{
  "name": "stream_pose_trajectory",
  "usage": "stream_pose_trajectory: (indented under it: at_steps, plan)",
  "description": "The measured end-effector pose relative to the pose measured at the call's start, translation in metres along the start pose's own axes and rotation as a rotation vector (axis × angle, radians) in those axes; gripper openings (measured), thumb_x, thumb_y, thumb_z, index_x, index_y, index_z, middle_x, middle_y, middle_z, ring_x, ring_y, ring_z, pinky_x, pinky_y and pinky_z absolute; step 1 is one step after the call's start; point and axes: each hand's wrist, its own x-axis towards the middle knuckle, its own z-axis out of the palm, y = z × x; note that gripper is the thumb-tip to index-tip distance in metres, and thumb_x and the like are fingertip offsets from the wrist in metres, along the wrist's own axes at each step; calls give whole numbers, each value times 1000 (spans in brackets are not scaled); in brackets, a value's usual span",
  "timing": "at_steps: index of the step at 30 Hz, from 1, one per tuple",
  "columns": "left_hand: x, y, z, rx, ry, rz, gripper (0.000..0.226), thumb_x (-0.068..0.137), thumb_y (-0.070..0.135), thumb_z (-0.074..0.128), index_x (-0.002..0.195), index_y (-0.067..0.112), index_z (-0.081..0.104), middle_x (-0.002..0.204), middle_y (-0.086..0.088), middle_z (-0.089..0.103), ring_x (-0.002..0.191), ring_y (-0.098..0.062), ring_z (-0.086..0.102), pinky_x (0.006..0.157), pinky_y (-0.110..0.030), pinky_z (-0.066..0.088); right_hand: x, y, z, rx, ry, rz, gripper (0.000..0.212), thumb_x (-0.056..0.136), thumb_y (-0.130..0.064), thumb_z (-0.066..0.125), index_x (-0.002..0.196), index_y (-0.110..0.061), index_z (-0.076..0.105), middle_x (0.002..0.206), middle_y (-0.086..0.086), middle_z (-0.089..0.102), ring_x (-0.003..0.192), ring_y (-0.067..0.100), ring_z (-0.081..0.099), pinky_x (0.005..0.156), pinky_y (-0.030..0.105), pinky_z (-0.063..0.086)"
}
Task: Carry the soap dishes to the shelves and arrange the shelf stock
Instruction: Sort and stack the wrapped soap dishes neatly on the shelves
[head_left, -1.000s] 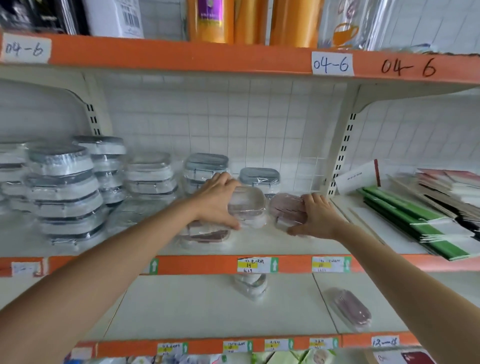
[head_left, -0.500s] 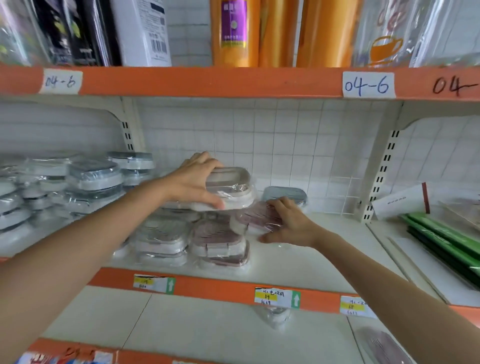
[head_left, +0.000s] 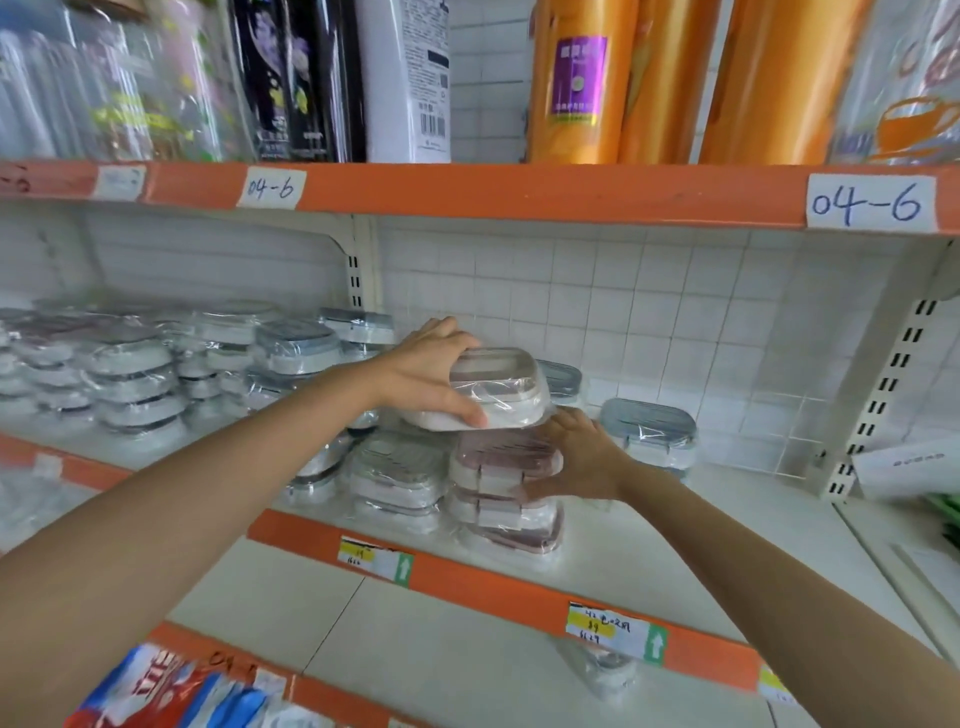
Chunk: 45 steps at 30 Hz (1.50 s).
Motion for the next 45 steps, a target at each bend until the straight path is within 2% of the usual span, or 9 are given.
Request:
stream_pose_trajectory:
  at_steps: [4,12,23,27,32,35,37,40,45]
  plan:
    - [21,32,13,-22,5,111,93,70,50,79,144,14,33,128,-1,36,125,-15,32,103,-26,30,-36,35,-21,185,49,87,75,82,-44,68,144,-19,36,146,-3,32,135,19,24,109,29,22]
    - [52,115,81,-10,-114,328,101,66,60,77,143,11,33,131,-1,36,123,-15,34,103,-29,33,-116,104,-40,33,42,406,66,86,-9,58,146,-10,30,148,6,32,139,23,24,109,29,25]
    - [60,131,196,254,-217,257,92,81,52,67,144,2,23,150,-15,31,138,-27,30,115,-34,22,-193,128,-3,3,-45,494,63,90,-17,58,147,-11,29,149,6,32,138,24,25,108,28,24]
    - [48,130,211,336,-110,211,81,87,44,61,146,1,25,156,-15,19,144,-28,17,117,-37,16,-206,120,17,22,-12,436,59,92,-22,57,144,-10,34,146,6,37,134,23,31,105,25,25]
    - [3,146,220,259,122,414,39,85,29,62,114,3,54,119,-13,49,116,-30,44,95,-38,39,-227,95,38,37,56,366,46,89,-19,62,132,-8,51,127,8,52,119,24,46,97,23,33]
    - [-21,151,237,117,151,574,17,73,17,65,85,5,60,87,-13,59,85,-33,59,71,-38,52,-244,81,52,-13,124,302,30,84,-15,61,112,-4,61,107,11,57,99,30,51,89,33,42]
    - [-37,153,256,111,93,658,13,74,13,64,83,4,61,81,-12,61,77,-32,61,63,-35,52,-259,71,67,-39,224,279,30,81,-21,51,100,-2,64,97,13,59,89,30,51,79,33,42]
    - [-64,151,295,204,-128,605,28,90,18,51,113,3,57,112,-12,59,107,-29,54,82,-37,46,-284,58,104,-66,208,296,28,82,-17,55,103,-1,65,100,13,62,94,32,57,76,32,46]
    - [-65,130,371,283,-388,446,48,92,28,51,132,2,43,136,-12,44,124,-28,42,99,-41,41,-318,69,180,-48,17,445,44,91,-23,57,132,-7,51,131,8,51,120,27,46,97,29,34]
